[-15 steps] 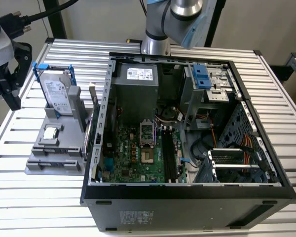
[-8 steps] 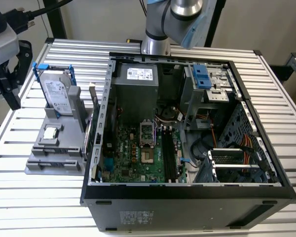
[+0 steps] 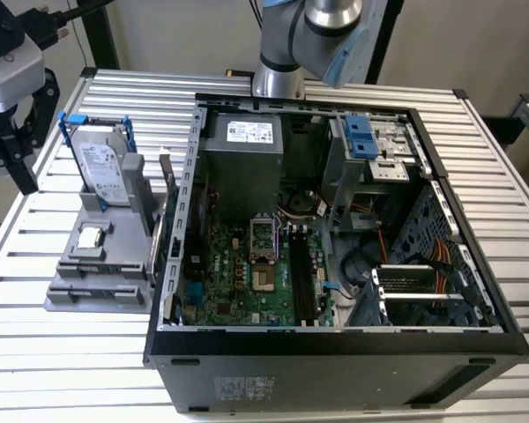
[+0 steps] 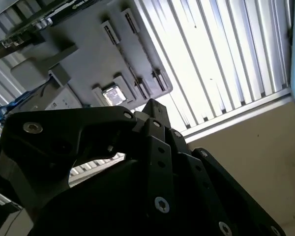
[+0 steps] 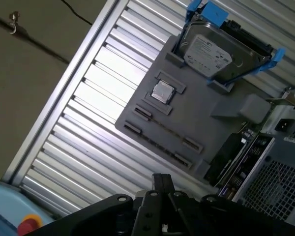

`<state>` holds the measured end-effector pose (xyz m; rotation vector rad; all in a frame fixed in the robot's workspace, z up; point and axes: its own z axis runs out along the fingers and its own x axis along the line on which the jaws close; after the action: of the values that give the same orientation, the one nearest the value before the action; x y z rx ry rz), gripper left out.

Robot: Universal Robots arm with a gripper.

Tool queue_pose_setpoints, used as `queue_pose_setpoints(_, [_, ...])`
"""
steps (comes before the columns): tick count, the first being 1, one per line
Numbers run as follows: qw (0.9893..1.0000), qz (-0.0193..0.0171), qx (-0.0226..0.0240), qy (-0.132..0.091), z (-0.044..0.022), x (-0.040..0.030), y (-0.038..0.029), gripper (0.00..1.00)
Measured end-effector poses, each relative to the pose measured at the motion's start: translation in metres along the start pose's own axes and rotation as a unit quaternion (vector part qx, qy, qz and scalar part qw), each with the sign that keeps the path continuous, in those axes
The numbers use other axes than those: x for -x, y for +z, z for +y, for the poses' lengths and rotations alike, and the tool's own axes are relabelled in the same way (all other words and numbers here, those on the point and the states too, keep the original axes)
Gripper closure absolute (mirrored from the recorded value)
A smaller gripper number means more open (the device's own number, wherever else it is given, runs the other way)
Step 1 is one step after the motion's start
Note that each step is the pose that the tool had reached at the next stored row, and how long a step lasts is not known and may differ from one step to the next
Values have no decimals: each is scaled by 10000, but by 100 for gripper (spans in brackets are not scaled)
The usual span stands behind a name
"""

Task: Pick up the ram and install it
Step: 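Pick up the ram and move it above insertion slot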

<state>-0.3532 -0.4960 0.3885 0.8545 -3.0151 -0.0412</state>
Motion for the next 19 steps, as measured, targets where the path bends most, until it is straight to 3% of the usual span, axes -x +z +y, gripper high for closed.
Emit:
queue_pose_setpoints(10, [9988, 35, -36, -490, 17, 10, 1, 100])
queue_pose_setpoints(19, [9958, 66, -67, -907, 29, 18, 1, 100])
